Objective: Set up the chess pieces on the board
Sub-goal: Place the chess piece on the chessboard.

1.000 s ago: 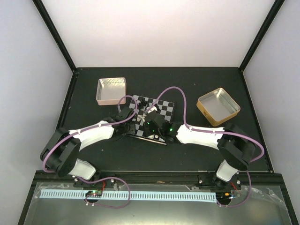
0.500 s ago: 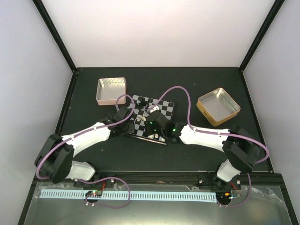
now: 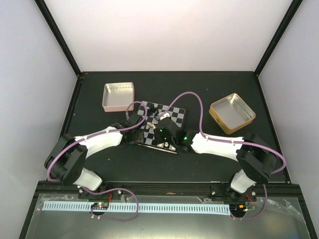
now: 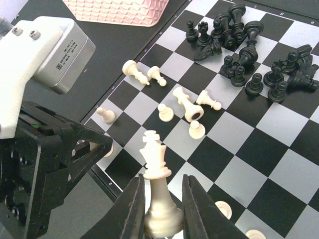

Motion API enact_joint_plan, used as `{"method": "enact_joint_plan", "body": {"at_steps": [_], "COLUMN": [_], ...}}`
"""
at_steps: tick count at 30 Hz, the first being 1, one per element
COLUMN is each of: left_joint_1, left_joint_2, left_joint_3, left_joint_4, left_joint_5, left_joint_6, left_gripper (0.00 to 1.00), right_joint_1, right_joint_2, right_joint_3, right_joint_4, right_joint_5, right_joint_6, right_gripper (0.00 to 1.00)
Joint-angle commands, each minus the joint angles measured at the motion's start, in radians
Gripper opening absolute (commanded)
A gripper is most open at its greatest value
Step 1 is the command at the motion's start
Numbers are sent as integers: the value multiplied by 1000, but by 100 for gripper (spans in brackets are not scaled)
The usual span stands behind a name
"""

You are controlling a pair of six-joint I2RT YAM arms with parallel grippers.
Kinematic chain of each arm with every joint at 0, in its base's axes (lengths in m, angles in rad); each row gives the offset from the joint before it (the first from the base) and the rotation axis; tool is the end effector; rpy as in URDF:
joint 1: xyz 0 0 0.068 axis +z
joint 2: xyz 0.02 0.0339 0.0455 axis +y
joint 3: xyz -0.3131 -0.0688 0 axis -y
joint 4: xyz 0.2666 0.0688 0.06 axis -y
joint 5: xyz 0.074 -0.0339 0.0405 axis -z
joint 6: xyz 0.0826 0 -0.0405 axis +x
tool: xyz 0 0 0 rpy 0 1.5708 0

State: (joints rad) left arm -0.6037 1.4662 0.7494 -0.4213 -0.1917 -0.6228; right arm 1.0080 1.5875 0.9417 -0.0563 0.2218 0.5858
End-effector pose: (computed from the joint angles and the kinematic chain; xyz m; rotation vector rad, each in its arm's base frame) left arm 0.2499 -0.1532 0.1542 -0.0821 2.6761 -0.1281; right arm 0.2247 0.3221 0.2142 -0.3689 2.2932 0.5890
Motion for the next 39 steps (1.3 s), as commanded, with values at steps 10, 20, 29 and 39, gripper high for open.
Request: {"method": "enact_joint_plan", "body": {"at_steps": [10, 20, 29, 39], "left_joint_1": [-4, -4, -5, -3], "left_joint_2": [-23, -29, -93, -313], "left_joint_3": [5, -6, 28, 112], "left_joint_4": [-45, -33, -65, -118], "left_joint_5": [-8, 16, 56, 208], "left_joint_6": [12, 18, 12, 0], "left_gripper": [10, 11, 29, 40], "right_joint_1": [-5, -5, -5, -9], "right_joint_2": [-20, -17, -48, -201], "right_joint_3": [-2, 0, -27, -174], "right_joint_4": [32, 38, 71, 226], "right_joint_5": [2, -4, 8, 0], "right_joint_6": [11, 6, -10, -128], "right_gripper": [11, 11, 11, 11]}}
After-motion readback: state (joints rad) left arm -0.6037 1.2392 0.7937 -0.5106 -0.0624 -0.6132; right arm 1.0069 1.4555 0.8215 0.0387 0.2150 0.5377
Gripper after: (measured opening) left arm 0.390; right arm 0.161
